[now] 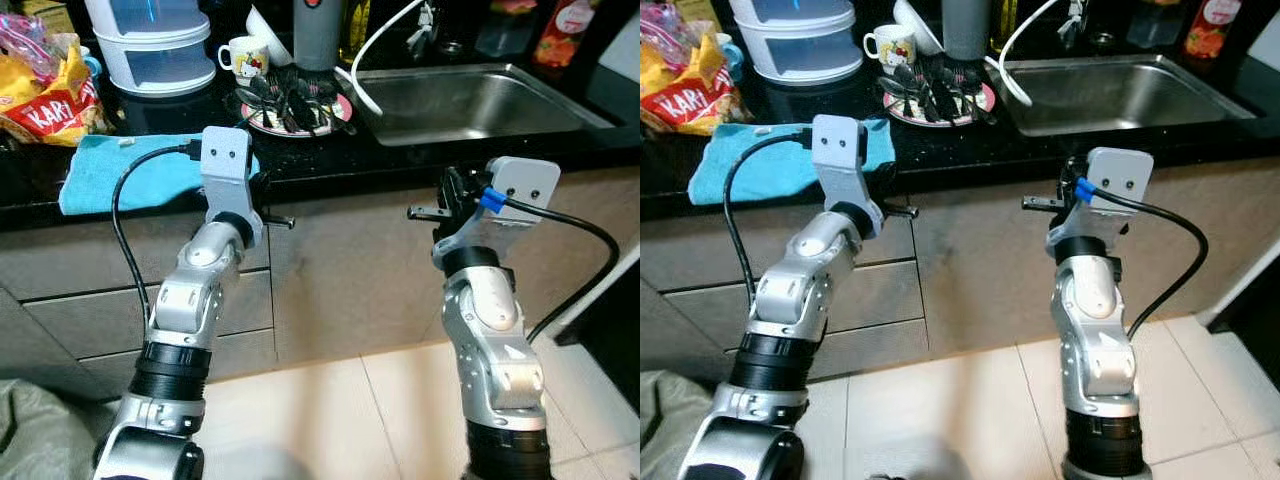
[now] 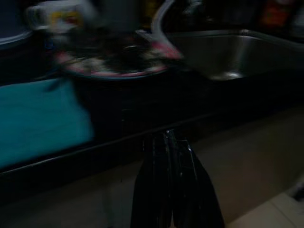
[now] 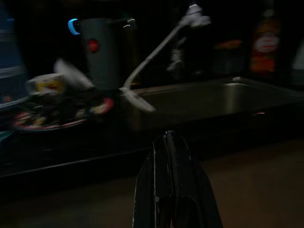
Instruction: Kitchen organization
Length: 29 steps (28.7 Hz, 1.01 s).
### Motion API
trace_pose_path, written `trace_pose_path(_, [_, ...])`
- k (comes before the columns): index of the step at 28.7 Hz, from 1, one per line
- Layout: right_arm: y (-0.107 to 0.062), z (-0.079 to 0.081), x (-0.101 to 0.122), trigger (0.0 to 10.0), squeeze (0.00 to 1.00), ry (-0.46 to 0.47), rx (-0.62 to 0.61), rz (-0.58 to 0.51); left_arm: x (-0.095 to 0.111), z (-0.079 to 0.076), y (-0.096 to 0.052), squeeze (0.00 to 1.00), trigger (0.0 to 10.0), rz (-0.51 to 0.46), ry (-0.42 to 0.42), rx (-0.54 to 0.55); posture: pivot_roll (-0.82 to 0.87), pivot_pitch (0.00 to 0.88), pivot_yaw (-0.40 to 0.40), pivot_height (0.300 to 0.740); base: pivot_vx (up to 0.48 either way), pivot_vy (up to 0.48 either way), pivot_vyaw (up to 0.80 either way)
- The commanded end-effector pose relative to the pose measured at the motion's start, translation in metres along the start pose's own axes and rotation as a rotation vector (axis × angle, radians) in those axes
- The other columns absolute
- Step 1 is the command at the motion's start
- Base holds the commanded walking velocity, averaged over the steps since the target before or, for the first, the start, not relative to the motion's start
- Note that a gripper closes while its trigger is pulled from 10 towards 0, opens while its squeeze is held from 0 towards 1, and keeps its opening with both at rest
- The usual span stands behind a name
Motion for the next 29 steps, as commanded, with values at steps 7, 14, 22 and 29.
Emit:
trace_pose_path(7, [-0.0004, 0.0023, -0.0021, 10.0, 0.00, 0.001, 0.005, 0.007, -0.0032, 0.0023, 0.0002, 0.00, 10.0, 0.015, 0.000, 0.013, 0.03, 0.058, 0.020, 0.740, 0.070, -0.414, 0.00])
trace_pose_path(14, [-0.0003, 0.0027, -0.0019, 10.0, 0.00, 0.003, 0.006, 0.006, -0.0037, 0.0033, 0.0002, 0.00, 10.0, 0.019, -0.006, 0.021, 0.03, 0.058, 0.020, 0.740, 0.000, -0.228, 0.00])
trace_pose_path(22, [0.0000, 0.0033, -0.0019, 10.0, 0.00, 0.003, 0.005, 0.006, -0.0033, 0.0034, 0.0007, 0.00, 10.0, 0.020, -0.031, 0.023, 0.03, 0.060, 0.021, 0.740, 0.000, 0.000, 0.00])
trace_pose_path(29, [-0.0002, 0.0034, -0.0022, 10.0, 0.00, 0.004, 0.006, 0.006, -0.0031, 0.0030, 0.0008, 0.00, 10.0, 0.020, -0.032, 0.021, 0.03, 0.056, 0.023, 0.740, 0.000, 0.000, 0.00])
Point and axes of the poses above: a point about 5 cm out from each wrist's last joint towards the gripper, its own y axis pointing out of the wrist towards the gripper, its own x axis along the axis of the wrist's last joint, z = x × y, the point moved 2 cm from there along y, pointing out of the wrist towards the gripper, and after that the axes turned 15 degrees about -y, right-handed, at the moved point
